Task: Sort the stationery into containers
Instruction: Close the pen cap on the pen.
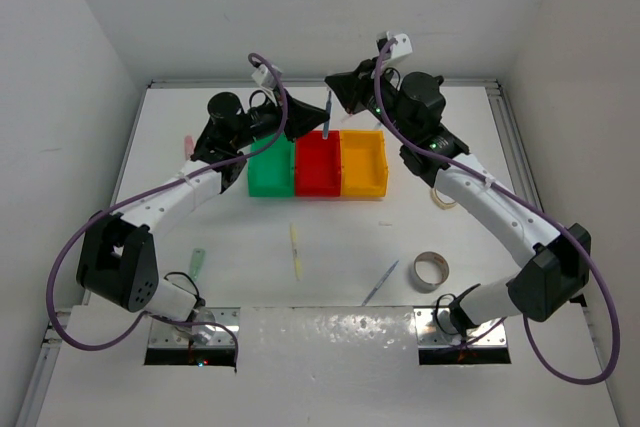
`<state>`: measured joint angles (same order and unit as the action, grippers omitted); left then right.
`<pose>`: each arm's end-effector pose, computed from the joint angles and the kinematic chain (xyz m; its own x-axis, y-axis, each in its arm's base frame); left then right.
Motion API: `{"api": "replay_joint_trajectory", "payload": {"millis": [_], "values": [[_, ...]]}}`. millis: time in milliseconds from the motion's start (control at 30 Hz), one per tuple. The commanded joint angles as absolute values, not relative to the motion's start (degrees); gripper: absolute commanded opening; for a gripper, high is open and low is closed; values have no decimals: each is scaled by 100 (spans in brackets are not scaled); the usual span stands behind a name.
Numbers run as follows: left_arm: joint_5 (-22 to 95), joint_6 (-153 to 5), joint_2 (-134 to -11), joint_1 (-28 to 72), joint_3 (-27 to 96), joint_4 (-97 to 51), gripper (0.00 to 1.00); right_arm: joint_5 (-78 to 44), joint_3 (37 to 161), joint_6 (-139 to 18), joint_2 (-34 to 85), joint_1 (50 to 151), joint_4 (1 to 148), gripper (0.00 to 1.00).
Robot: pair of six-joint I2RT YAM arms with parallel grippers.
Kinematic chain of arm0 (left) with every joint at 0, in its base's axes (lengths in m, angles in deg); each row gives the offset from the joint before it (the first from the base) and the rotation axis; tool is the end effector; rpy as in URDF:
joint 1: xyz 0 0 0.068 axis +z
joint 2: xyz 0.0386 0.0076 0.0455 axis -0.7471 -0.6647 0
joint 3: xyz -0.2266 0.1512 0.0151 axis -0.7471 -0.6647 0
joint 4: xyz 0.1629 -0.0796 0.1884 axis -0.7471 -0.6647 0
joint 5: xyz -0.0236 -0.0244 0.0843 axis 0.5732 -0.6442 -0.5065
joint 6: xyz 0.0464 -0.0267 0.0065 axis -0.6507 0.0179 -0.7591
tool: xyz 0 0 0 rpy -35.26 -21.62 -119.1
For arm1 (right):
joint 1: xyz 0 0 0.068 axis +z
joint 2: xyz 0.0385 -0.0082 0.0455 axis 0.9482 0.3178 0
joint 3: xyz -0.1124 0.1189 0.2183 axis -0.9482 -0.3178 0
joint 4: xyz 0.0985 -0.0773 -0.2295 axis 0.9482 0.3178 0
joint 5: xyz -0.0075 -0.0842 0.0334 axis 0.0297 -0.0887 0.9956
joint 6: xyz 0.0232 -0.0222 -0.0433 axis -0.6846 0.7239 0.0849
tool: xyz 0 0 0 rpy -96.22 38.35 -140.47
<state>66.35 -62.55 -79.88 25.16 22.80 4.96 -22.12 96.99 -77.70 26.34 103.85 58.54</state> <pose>0.3030 -0.1536 0.3504 -0.2309 -0.2359 -0.9439 0.8489 0.4251 -0.3139 0.2894 0.1856 0.4106 -0.1425 0.3900 -0.9097 -0.5647 0.7228 0.3983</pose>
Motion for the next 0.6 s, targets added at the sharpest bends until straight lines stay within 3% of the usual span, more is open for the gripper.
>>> {"api": "replay_joint_trajectory", "payload": {"millis": [0, 567], "values": [[6602, -6253, -7759, 2487, 2238, 653, 0, -2328, 9792, -7694, 2472, 10381, 5737, 0], [6522, -6262, -7715, 2469, 2177, 653, 0, -2407, 9370, -7905, 2481, 10434, 5587, 0]]}}
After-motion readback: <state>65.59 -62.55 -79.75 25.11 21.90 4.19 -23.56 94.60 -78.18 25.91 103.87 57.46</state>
